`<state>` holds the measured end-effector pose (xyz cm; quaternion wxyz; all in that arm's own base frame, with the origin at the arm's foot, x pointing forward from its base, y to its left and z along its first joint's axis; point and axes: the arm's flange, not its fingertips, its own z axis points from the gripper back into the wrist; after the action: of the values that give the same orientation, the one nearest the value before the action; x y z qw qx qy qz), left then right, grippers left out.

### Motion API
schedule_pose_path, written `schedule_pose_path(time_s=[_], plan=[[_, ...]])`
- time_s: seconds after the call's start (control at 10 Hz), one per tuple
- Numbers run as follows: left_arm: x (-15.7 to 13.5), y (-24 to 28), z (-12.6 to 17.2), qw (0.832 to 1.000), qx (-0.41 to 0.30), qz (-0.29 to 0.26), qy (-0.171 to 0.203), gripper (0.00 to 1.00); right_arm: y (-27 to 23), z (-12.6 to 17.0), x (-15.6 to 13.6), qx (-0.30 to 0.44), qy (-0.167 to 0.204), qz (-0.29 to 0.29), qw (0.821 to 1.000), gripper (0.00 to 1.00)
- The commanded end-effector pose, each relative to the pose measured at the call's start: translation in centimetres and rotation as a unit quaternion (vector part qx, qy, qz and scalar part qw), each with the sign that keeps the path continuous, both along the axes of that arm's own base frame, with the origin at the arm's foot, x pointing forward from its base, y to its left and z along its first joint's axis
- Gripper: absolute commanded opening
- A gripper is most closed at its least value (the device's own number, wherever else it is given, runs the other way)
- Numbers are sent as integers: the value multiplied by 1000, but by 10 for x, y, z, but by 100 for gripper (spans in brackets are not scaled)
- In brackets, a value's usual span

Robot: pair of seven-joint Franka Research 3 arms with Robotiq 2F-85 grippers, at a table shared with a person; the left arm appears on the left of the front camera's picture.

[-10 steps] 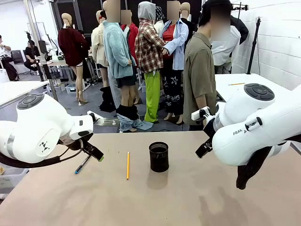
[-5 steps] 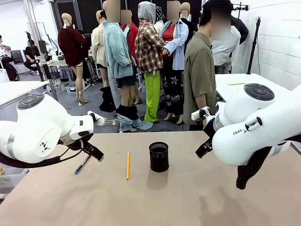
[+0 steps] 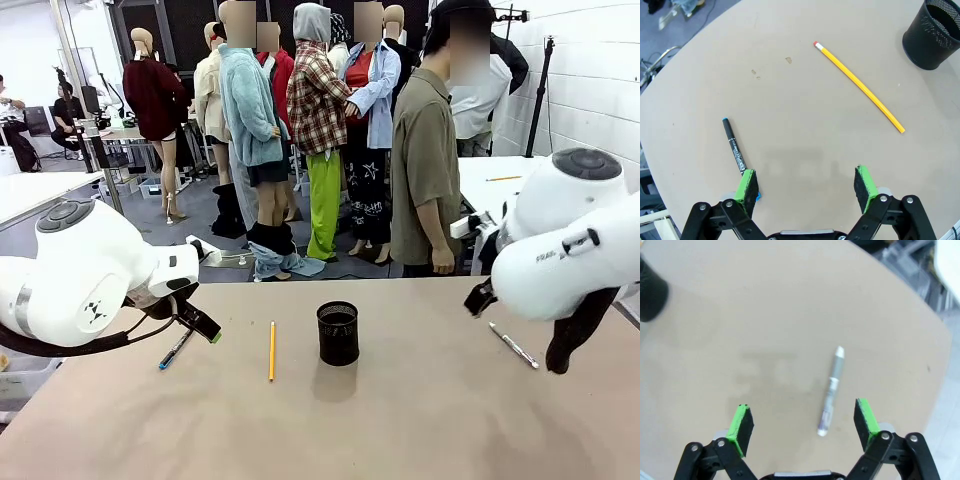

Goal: Place the pens into the pen holder.
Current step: Pick up a writing instrument from the table and place it into the Pen holder.

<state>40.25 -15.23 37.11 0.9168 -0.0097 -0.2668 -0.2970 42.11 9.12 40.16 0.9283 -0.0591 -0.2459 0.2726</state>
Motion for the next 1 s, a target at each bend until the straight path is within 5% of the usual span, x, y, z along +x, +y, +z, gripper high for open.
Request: schedule_pose_path(time_s=[0.0,0.4,0.9], plan=[[0,1,0,1000,-1,1,0,100,11,-1,32,-13,65,-18,998,100],[0,1,0,1000,-1,1,0,100,-16,-37,90,-48,172,-36,983,100],[0,1,0,1000,-1,1,0,100,-39,-87,118,-35,235,-39,971,100]])
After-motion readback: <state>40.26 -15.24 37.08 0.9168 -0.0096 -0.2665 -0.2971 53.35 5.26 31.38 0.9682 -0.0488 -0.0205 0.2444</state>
